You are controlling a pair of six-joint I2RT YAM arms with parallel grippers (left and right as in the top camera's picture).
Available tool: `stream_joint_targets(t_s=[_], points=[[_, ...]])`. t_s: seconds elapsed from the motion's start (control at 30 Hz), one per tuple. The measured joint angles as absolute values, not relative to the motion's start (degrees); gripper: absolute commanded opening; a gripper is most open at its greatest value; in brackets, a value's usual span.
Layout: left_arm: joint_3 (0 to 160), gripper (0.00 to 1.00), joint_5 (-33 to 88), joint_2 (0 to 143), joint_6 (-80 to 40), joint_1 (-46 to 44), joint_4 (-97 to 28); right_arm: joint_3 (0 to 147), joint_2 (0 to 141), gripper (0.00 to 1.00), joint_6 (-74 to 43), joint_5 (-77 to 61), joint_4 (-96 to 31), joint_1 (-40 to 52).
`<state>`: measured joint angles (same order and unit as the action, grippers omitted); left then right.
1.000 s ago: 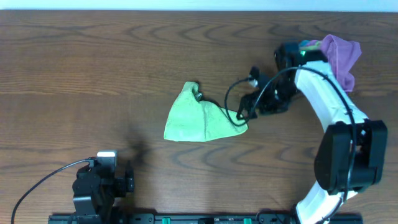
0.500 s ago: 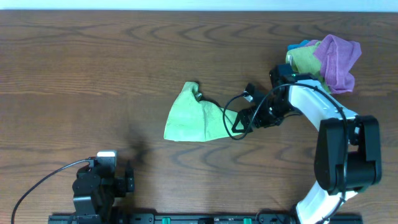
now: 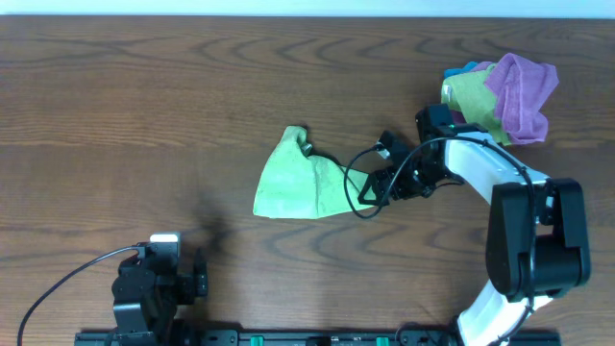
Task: Fold the cloth
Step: 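Grasp the right corner of the green towel with the right gripper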
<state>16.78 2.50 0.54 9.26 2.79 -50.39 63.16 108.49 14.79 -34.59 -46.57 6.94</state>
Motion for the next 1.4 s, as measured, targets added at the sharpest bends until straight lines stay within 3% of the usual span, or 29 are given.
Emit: stream_joint_targets(t_s=[0.3, 0.73, 0.8, 0.9, 0.97, 1.4], points=[[16.8, 0.95, 2.5, 0.5, 9.3, 2.8, -50.4, 62.6, 108.5, 0.75, 13.7, -34.8, -44.9, 6.9], [16.8, 0.95, 2.5, 0.5, 9.3, 2.8, -50.4, 62.4, 108.5, 0.7, 12.5, -34.7, -42.5, 9.6], [16.8, 0.95, 2.5, 0.5, 9.3, 2.8, -50.4, 62.4, 108.5, 0.57, 12.4, -34.8, -42.4, 10.1], [16.8, 0.95, 2.5, 0.5, 9.3, 2.8, -50.4, 62.3, 108.5, 0.27, 12.1, -34.7, -42.1, 10.5], [16.8, 0.95, 2.5, 0.5, 9.3, 2.8, -50.4, 62.3, 108.5, 0.01, 11.8, -34.6, -42.0, 10.5], [16.8, 0.95, 2.2, 0.5, 9.2, 2.8, -50.4, 62.2, 108.1, 0.01, 11.1, -33.9, -44.1, 10.5]])
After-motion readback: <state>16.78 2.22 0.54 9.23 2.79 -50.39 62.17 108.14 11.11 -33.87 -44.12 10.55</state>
